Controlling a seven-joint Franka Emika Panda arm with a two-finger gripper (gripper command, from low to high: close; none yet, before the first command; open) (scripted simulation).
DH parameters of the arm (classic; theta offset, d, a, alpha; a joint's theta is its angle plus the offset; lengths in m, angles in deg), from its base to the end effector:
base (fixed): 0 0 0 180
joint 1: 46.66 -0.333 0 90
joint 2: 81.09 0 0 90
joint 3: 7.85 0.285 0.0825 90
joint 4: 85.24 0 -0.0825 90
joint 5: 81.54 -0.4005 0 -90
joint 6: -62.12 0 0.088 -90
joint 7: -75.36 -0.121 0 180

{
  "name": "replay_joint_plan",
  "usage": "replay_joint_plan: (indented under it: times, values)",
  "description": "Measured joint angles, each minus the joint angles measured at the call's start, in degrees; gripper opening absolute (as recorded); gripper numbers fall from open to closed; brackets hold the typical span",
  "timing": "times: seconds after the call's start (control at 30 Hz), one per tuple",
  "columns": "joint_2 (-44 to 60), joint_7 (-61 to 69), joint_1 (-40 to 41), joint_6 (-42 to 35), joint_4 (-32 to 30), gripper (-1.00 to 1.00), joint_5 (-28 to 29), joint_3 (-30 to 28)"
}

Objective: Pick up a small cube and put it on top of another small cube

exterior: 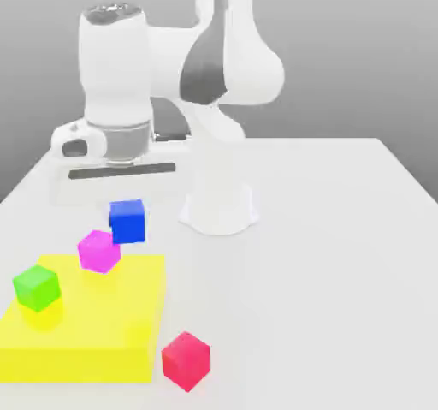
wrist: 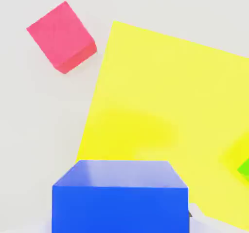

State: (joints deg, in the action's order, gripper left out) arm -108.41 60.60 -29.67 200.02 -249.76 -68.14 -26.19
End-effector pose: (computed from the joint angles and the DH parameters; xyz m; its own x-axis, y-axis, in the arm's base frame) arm 0.3073 -0.1942 0.2593 0.7861 -0.6181 0.0058 -0.6181 -0.7860 0.0106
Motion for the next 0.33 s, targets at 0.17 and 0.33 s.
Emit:
replay_joint_plan:
  times: [0.17, 0.33]
  values:
    - [5.19, 1.46, 2.15, 7.14, -2.15, -1.00, 0.11, -3.28]
    - [10.19, 1.90, 1.87, 13.18, -3.21, 1.00, -0.13, -4.15]
